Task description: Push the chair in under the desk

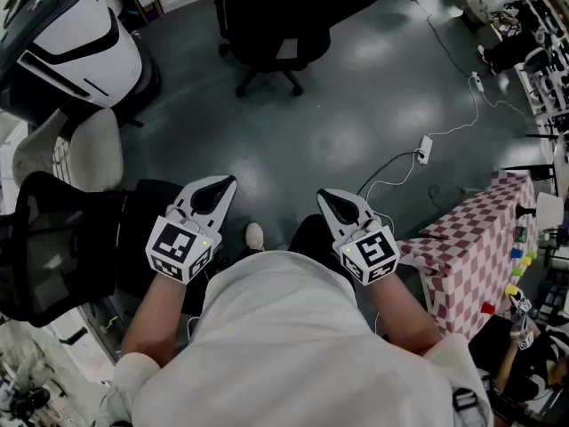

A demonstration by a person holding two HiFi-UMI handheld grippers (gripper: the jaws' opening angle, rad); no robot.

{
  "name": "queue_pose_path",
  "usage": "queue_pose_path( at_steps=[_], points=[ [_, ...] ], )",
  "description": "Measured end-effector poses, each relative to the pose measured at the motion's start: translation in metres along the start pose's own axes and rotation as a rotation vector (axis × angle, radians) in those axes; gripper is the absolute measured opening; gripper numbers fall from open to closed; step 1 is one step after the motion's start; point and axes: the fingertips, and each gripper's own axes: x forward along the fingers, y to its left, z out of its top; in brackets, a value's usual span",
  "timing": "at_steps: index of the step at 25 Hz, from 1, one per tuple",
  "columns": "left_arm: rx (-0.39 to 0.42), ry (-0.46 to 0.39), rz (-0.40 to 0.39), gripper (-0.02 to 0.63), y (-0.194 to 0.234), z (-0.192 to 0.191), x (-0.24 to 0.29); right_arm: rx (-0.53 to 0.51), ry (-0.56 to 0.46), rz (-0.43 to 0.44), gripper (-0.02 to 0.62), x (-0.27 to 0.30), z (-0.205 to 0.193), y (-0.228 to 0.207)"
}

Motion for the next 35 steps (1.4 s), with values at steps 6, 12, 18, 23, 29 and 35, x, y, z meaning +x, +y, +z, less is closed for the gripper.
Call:
queue_pose_path(
  at_steps=[6, 12, 18, 23, 29, 35],
  points=[
    [-0.012, 0.002, -0.012, -0.005, -0.008, -0.008, -0.02, -0.026, 0.013, 0.011, 0.003, 0.0, 0.01, 0.022],
    [0.008, 0.016, -0.044, -0.005, -0.017, -0.015, -0.011, 0.004, 0.01, -0.025, 0.003, -0.007, 0.004, 0.013],
    [0.035, 0.003, -0.03, 0.166, -0.007, -0.001, 0.015, 0.022, -0.031, -0.052, 0.192, -0.004, 0.006, -0.013],
    [0.018, -0.008, -0.003, 0.242, 0.022, 0.018, 0.044, 0.039, -0.076, -0.089, 0.261, 0.019, 0.025, -0.057],
    [0.047, 0.027, 0.046, 0.242, 0.055, 0.043, 0.094, 0.04, -0.074, -0.101, 0.261, 0.055, 0.038, -0.123],
    [0.055, 0.022, 0.085, 0.235, 0.083, 0.074, 0.143, 0.028, -0.085, -0.09, 0.261, 0.089, 0.06, -0.185]
  ],
)
